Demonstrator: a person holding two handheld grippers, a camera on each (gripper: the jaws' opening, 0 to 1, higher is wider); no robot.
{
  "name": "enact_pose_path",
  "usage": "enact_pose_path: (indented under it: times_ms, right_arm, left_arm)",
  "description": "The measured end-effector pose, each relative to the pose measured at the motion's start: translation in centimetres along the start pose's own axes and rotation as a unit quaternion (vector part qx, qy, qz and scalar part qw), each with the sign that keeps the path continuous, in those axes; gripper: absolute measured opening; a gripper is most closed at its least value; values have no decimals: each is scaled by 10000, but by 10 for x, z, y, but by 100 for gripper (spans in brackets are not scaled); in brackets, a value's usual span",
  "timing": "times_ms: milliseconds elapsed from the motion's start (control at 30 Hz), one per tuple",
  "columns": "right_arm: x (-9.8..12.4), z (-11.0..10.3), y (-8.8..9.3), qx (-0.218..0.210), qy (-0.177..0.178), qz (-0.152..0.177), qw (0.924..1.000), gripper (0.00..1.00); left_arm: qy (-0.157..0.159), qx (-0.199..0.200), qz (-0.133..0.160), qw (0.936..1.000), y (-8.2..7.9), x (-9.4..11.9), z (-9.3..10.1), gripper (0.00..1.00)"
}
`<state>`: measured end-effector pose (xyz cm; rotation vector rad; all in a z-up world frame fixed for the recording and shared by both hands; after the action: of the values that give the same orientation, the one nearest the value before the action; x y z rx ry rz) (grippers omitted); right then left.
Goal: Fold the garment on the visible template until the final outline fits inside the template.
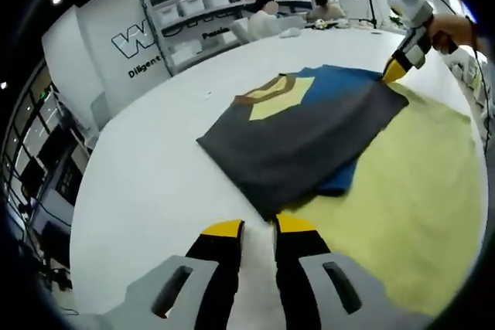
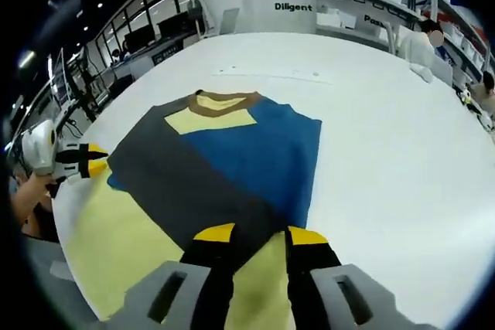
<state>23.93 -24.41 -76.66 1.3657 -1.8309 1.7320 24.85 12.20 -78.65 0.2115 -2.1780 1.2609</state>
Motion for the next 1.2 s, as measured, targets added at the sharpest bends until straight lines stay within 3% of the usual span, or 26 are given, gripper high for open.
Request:
enact_pose_path:
  times_ms: [233, 333, 433, 600, 767, 1200]
  right_arm:
    - [1, -18, 12, -154, -155, -44, 9998, 25]
    - [-2, -24, 18, -189, -168, -153, 9996, 26]
    - [-3, -27, 22, -209, -193, -190, 9994, 26]
    - [-6, -23, 25, -315, -131, -255, 9991, 22]
    - [-6, -23, 28, -271, -57, -331, 9991, 1]
    - [1, -27, 36, -311, -60, -394, 9987, 0]
  left_arm:
    - [52, 404, -66, 9991, 0, 10, -3, 51]
    - [11, 710, -168, 9973, -2, 17, -4, 69]
    - [19, 768, -57, 9970, -5, 21, -5, 80]
    - [166, 872, 12, 9961, -13, 31, -4, 88]
    - [294, 1015, -9, 9944, -16, 40, -3, 89]
    - [613, 808, 7, 9948, -20, 67, 7, 89]
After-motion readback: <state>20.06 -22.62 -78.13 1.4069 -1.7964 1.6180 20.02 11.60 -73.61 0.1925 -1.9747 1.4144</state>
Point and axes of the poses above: the point that each gripper's makers call its tool centre point, and the gripper's own axes: x roughly backward along the fingers, z roughly to its right, y roughly out of its underside, the point moved 10 cm from there along x, roughly backward along the fingers, and after that the axes turned 11 degrees about -y, right-handed, at the moved point
